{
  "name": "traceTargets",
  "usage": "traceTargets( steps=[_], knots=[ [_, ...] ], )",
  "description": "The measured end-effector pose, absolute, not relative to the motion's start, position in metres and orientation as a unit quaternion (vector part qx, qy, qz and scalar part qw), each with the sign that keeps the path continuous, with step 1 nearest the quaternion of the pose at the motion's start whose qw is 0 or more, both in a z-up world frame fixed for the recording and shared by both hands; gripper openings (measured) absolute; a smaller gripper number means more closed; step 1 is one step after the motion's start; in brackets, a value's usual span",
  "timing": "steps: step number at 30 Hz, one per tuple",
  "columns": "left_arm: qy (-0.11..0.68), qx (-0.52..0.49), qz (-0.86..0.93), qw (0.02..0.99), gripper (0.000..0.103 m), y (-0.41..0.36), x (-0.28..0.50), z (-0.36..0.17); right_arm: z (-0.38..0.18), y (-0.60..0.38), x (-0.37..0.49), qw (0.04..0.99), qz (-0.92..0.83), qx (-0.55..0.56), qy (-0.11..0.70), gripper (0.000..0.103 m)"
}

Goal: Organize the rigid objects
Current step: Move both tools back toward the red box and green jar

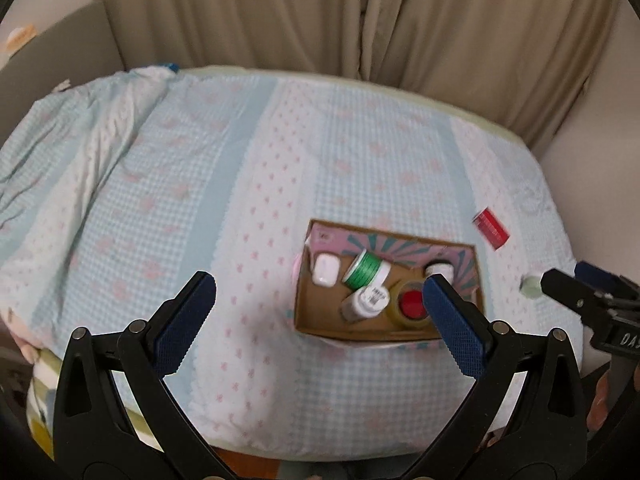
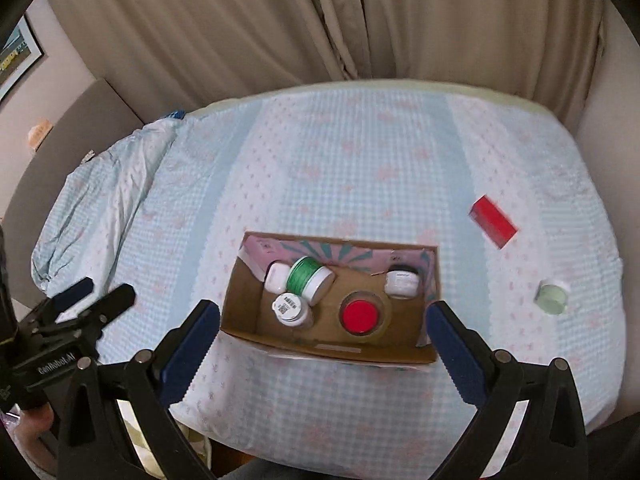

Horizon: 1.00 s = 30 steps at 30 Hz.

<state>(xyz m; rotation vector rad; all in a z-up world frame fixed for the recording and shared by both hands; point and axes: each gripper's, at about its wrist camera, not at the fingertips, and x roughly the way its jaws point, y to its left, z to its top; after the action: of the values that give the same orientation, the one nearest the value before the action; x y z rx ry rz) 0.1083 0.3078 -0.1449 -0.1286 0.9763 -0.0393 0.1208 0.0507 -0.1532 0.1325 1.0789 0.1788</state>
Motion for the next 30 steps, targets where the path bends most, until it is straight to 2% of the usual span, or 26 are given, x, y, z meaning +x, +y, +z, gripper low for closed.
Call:
traceTargets(
  steps=[12,21,30],
  knots=[
    [0.453,-0.055,-0.060,0.888,0.103,0.236,0.110,-0.119,-0.124,-0.025,0.078,0.871,-0.012,0.094,0.481,0.103],
    [0.449,-0.046,-0.067,0.890,0.103,0.116,0.119,-0.117,-0.130,-0.136,0.066,0.866,-0.058,0.131,0.479,0.103],
    [0.470,-0.055,-0.049,0.879,0.103,-0.022,0.153,-0.146,-0.165,-0.258,0.091,0.849,-0.025,0.132,0.510,0.103]
  ],
)
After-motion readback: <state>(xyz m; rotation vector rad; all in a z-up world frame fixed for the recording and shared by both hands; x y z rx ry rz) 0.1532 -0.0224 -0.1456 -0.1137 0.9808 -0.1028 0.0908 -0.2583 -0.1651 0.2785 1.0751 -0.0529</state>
